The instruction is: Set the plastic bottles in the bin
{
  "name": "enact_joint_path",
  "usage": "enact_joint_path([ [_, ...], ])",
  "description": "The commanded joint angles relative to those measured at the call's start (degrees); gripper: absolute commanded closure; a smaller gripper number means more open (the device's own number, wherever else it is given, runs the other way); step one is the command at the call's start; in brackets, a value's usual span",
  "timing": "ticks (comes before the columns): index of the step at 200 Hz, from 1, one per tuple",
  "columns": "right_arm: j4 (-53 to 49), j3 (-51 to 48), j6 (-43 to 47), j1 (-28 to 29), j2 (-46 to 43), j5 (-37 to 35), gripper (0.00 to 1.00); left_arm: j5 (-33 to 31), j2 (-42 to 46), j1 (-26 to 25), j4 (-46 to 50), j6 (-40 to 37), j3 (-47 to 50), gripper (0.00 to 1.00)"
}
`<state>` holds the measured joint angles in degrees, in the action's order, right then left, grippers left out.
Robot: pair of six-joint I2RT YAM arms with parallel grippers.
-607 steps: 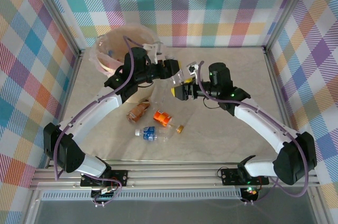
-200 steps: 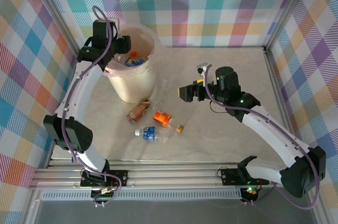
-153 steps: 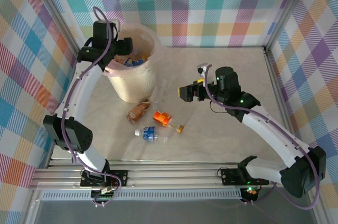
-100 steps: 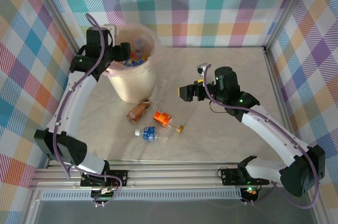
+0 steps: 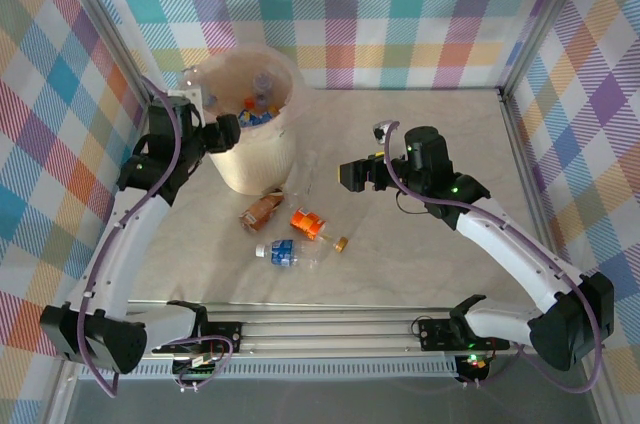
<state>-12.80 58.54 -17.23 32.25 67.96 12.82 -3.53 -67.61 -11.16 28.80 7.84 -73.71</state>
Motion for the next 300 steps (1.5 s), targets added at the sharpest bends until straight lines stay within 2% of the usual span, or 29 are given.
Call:
enact_joint_path([
  [1, 0.7, -0.1, -0.7, 0.3, 0.2, -0.3, 0.00, -1.7, 1.9, 0.7, -1.2, 2.2, 2.3, 0.26],
  [45, -0.5, 0.3, -2.4, 0.3, 1.5, -3.1, 0.00, -3.1, 3.9, 0.7, -2.2, 2.5, 5.7, 0.25],
  [114, -6.4, 0.2, -8.0, 2.0, 5.2, -12.1, 0.00, -2.4, 5.9, 0.6, -2.2, 4.1, 6.4, 0.00],
  [155, -8.4, 1.7, -13.5, 6.7, 9.5, -15.8, 0.00, -2.2, 9.7, 0.6, -2.5, 6.0, 6.7, 0.00],
  [194, -11.1, 8.8, -19.5, 14.1, 19.0, -23.8, 0.00, -3.7, 13.1, 0.6, -1.7, 8.0, 7.1, 0.00],
  [216, -11.6, 13.2, -22.2, 16.6, 24.5, -26.0, 0.00, -6.2, 15.1, 0.6, -1.7, 8.9, 7.7, 0.00],
  [261, -9.3, 18.1, -25.5, 17.7, 32.9, -24.7, 0.00, -8.6, 16.9, 0.6, -2.2, 9.4, 8.8, 0.00],
  [300, -7.0, 21.4, -25.0, 17.7, 37.6, -23.2, 0.00, -8.8, 16.8, 0.7, -2.3, 9.4, 8.9, 0.00],
])
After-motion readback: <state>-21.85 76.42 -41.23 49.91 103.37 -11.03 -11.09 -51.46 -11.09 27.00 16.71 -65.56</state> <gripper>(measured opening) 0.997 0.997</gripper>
